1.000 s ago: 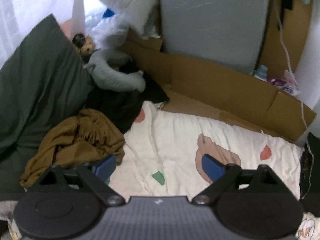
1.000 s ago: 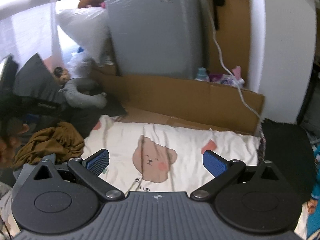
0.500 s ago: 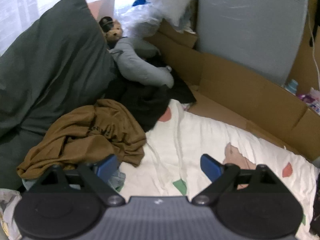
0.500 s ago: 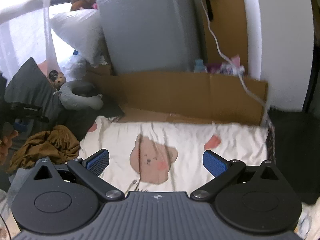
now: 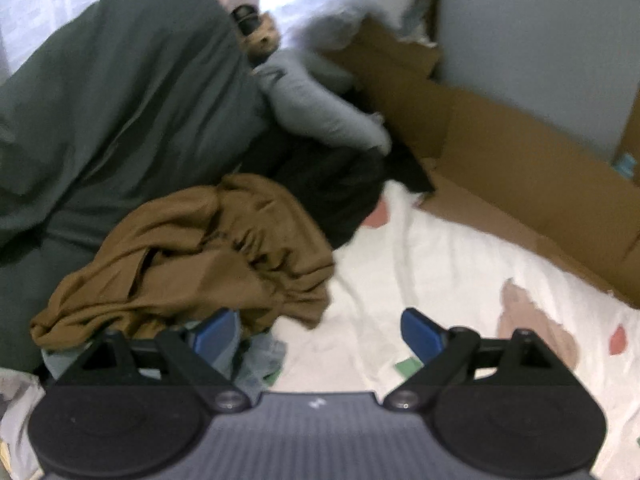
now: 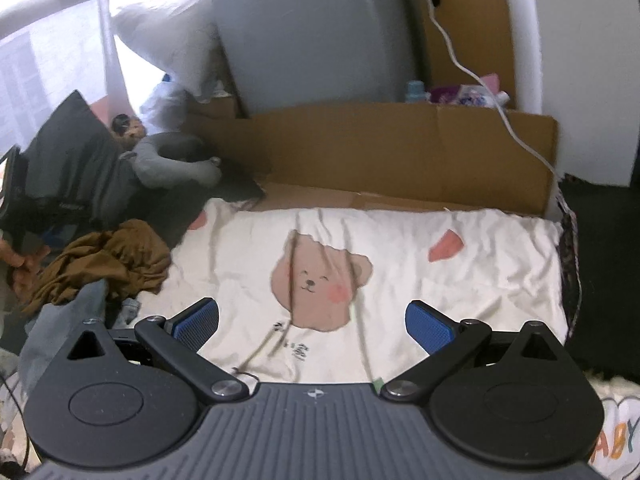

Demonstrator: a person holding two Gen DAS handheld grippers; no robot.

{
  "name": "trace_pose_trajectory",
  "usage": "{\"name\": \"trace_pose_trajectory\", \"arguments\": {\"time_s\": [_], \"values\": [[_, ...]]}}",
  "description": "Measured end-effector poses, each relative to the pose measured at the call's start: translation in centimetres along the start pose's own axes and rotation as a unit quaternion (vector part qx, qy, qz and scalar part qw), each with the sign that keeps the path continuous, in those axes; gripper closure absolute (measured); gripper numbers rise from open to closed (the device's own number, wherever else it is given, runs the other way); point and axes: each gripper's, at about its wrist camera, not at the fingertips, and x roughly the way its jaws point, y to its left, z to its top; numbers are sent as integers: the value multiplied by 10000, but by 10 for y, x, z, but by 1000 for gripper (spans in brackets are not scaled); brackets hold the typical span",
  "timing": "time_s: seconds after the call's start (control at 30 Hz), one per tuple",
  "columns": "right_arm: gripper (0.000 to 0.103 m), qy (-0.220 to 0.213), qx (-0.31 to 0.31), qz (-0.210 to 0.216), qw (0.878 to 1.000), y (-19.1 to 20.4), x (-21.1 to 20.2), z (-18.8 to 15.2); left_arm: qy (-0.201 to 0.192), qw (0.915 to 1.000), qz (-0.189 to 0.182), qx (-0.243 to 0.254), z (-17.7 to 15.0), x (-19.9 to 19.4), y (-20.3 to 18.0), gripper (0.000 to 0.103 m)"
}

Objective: Fold clothes
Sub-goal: 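Reach the left gripper into the brown shirt and close on it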

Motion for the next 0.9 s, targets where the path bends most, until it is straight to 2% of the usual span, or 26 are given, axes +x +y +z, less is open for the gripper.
{"name": "trace_pose_trajectory", "arguments": {"time_s": [0.3, 0.37, 0.47, 0.63, 0.77, 0.9], "values": [[0, 209, 65, -297, 9993, -13, 10, -22, 24, 9988, 350, -337, 0, 46, 49, 11], [0, 228, 43, -293, 9993, -13, 11, -25, 51, 9974, 654, -301, 5, 58, 59, 11], [0, 271, -8, -313, 9991, -13, 13, -29, 14, 9957, 807, -453, 11, 70, 78, 11], [1, 407, -7, -372, 9985, -15, 19, -37, 32, 9947, 770, -677, 12, 80, 103, 11], [1, 493, 80, -309, 9983, -17, 22, -39, 249, 9921, 389, -1164, 4, 85, 126, 11], [1, 549, 21, -319, 9980, -18, 24, -45, 137, 9934, 137, -1127, -2, 89, 137, 11]]}}
